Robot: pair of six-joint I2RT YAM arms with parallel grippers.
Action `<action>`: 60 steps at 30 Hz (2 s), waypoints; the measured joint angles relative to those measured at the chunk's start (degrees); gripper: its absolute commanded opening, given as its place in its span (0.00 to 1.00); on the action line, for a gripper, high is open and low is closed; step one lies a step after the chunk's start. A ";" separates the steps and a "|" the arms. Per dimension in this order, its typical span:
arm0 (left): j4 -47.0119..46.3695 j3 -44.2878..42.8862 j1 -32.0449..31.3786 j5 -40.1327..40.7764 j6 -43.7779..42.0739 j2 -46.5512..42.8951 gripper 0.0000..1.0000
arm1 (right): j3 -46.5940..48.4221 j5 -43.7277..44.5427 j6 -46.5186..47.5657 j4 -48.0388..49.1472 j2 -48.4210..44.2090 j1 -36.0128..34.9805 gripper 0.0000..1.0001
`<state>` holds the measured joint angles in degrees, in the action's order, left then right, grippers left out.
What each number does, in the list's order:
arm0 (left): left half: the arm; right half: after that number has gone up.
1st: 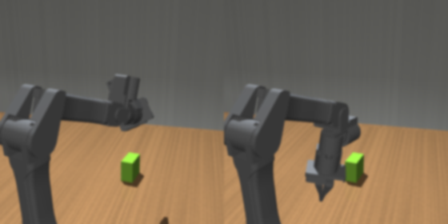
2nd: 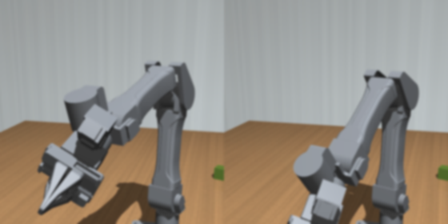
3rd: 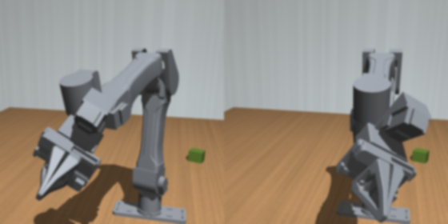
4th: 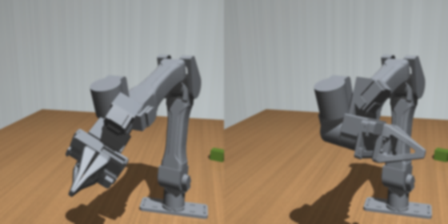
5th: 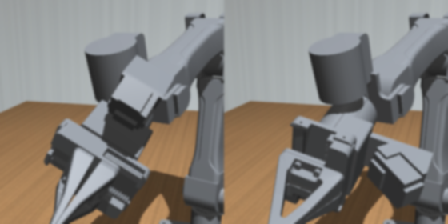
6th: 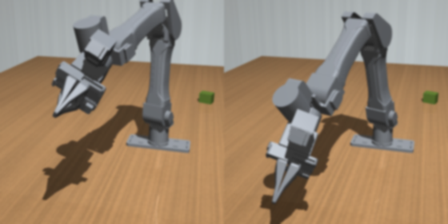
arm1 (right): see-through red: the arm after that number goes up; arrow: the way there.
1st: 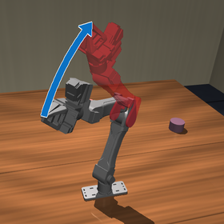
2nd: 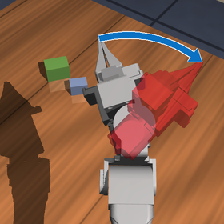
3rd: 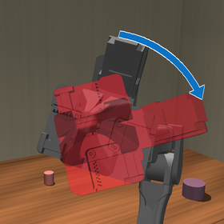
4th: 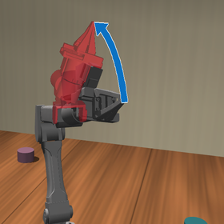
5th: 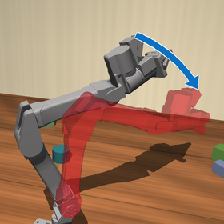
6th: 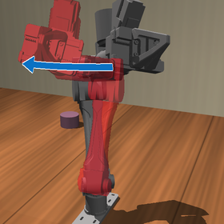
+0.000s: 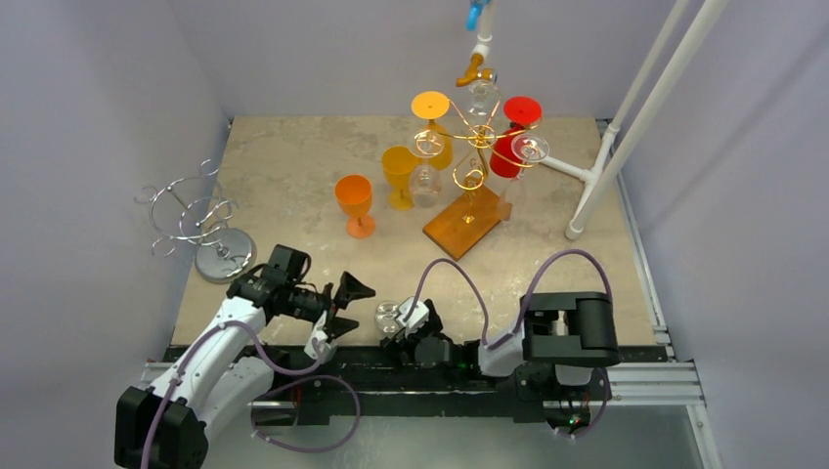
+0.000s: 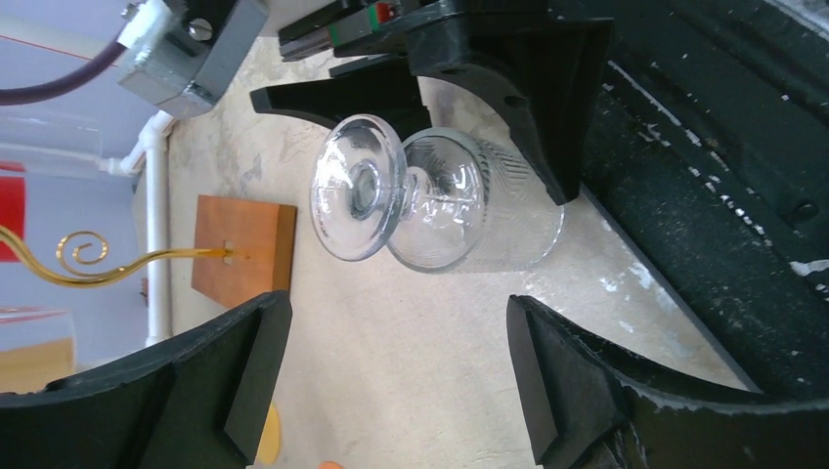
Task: Place the wine glass upside down on the wine glass rack
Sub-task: Pick up the wine glass at the center of the board, then place the wine glass at the wine rack.
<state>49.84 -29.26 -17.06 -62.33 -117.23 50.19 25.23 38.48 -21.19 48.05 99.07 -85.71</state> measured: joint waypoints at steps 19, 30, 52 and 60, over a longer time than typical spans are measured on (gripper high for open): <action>-0.50 -2.47 0.00 5.03 -0.28 -7.21 0.85 | -1.05 3.39 11.98 30.18 15.52 0.02 0.50; 0.98 -3.93 0.00 5.60 -0.28 -8.31 0.83 | -3.74 0.68 16.52 21.18 -0.07 0.22 0.25; -17.40 -17.79 -0.02 12.07 29.03 -17.88 0.92 | 23.89 -35.23 9.64 -52.24 -30.80 6.10 0.11; 5.14 -28.52 -0.20 10.08 16.28 -15.15 0.93 | 33.14 -40.28 8.13 -59.52 -30.71 8.57 0.05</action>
<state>54.98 -57.78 -17.26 -52.25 -100.95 35.05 58.37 -1.80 -13.06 -11.46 68.36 -77.14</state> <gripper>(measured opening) 0.933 0.750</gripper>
